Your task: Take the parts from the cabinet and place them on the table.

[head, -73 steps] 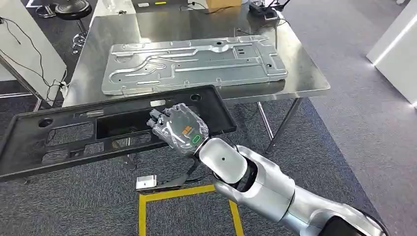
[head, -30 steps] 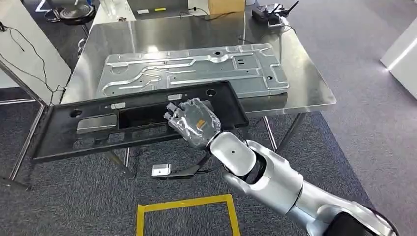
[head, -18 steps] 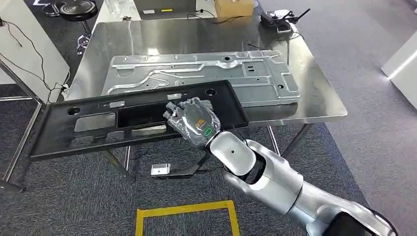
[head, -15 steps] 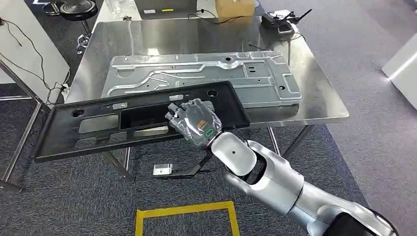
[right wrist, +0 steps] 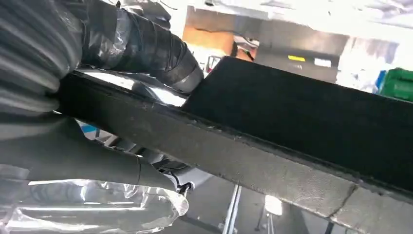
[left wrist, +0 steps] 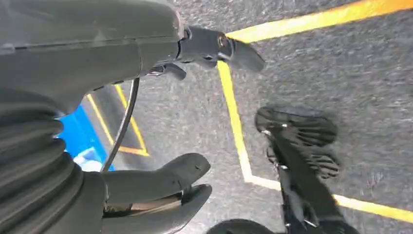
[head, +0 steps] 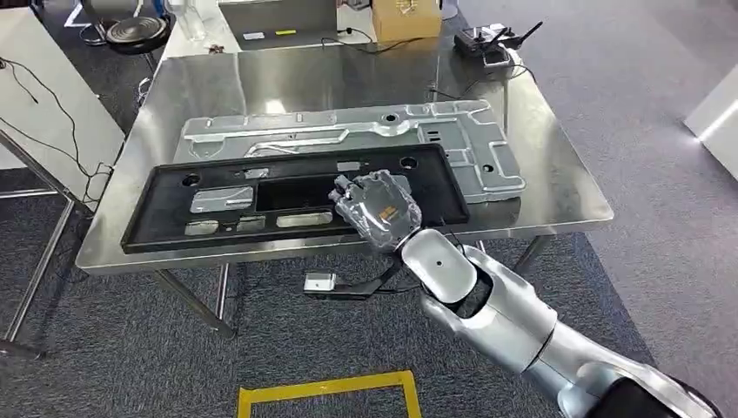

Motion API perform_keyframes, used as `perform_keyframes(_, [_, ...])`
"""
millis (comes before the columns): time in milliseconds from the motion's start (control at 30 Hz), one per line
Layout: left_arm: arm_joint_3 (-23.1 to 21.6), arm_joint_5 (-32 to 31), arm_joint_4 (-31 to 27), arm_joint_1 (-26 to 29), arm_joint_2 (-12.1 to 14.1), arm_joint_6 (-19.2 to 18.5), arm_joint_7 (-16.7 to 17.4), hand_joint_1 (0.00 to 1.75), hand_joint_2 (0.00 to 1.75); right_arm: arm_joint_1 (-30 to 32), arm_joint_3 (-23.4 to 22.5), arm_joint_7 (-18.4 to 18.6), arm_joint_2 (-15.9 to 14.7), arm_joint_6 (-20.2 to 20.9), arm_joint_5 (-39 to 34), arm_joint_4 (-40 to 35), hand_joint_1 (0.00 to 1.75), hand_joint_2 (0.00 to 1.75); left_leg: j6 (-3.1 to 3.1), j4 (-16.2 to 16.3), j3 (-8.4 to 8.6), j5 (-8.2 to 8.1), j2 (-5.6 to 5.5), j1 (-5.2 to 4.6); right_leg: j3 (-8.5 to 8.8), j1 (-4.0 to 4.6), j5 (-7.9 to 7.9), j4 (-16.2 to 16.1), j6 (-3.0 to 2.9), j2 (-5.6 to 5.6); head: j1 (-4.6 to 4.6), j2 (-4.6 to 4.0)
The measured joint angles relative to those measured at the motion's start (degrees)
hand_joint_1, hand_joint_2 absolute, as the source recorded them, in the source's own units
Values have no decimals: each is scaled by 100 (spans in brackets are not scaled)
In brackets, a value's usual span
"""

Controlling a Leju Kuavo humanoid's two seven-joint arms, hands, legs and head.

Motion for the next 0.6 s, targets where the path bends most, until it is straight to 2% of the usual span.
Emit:
perform_keyframes(33, [-7,2,0,1,2,-2,0,0,175,33,-9,-4,-15,0,7,15,175,175,-10,-274,61,237,2,11,50,-7,-41,12,15,0,2,0])
perform_keyframes(100, [-15,4,0,1,20,-4,0,0,175,47,-39,-11,-26,0,22,20,175,175,-26,-1288,430,925,13,22,147,-29,-149,61,69,0,2,0])
perform_keyframes(133, [-20,11,0,2,20,-7,0,0,175,48,-48,-11,-26,0,24,24,175,175,-10,-1495,524,940,19,15,163,-34,-198,76,105,-1,2,0])
perform_keyframes(167, [-28,18,0,-7,15,-13,0,0,175,36,-50,-9,-33,-4,28,33,175,175,50,-1612,488,684,37,-44,148,-16,-210,110,133,4,2,0])
perform_keyframes(233, [-35,20,0,-8,26,-22,0,0,175,65,-65,-24,-37,-4,35,39,175,175,188,-1592,530,806,31,-44,179,7,-233,126,219,4,2,0])
perform_keyframes(300, [-59,20,0,5,24,-24,-2,0,175,64,-81,-28,-50,-6,39,46,175,175,258,-1608,633,810,17,-4,213,23,-255,168,260,4,2,0])
perform_keyframes(333, [-68,20,0,6,28,-24,-2,0,175,61,-103,-28,-63,-7,39,46,175,175,281,-1637,680,799,15,2,167,-5,-306,324,292,5,9,0])
perform_keyframes(367, [-72,20,0,3,31,-24,-2,0,175,43,-125,-28,-74,-9,39,46,175,175,309,-1643,705,781,11,1,-13,-12,-403,627,320,1,7,0])
perform_keyframes(433, [-83,20,0,-17,31,-22,-2,0,175,45,-131,-28,-105,-9,39,52,175,175,345,-1641,731,731,5,-4,-590,-36,-764,1499,371,1,7,0])
perform_keyframes(467, [-87,20,0,-16,31,-22,-2,0,175,70,-131,-28,-127,-9,39,59,175,175,346,-1641,757,697,-1,-5,-843,-38,-891,1824,381,1,9,0])
perform_keyframes(500, [-87,20,0,-12,31,-22,-2,0,175,101,-131,-31,-151,-7,39,63,175,175,343,-1641,796,663,-6,-6,-981,-39,-853,1905,374,1,7,0])
perform_keyframes(533, [-92,20,0,-6,31,-22,-2,0,175,114,-131,-29,-164,-7,39,63,175,175,337,-1640,847,625,-8,-8,-982,-38,-662,1737,354,1,7,0])
perform_keyframes(567, [-94,20,0,-6,31,-22,-2,0,175,113,-131,-28,-177,-7,39,63,175,175,327,-1641,908,583,-10,-15,-879,-34,-366,1374,327,1,9,0])
perform_keyframes(600, [-94,20,0,-11,31,-22,-2,0,175,105,-133,-28,-184,-9,39,63,175,175,310,-1644,980,535,-10,-20,-688,-25,-9,857,287,2,9,0])
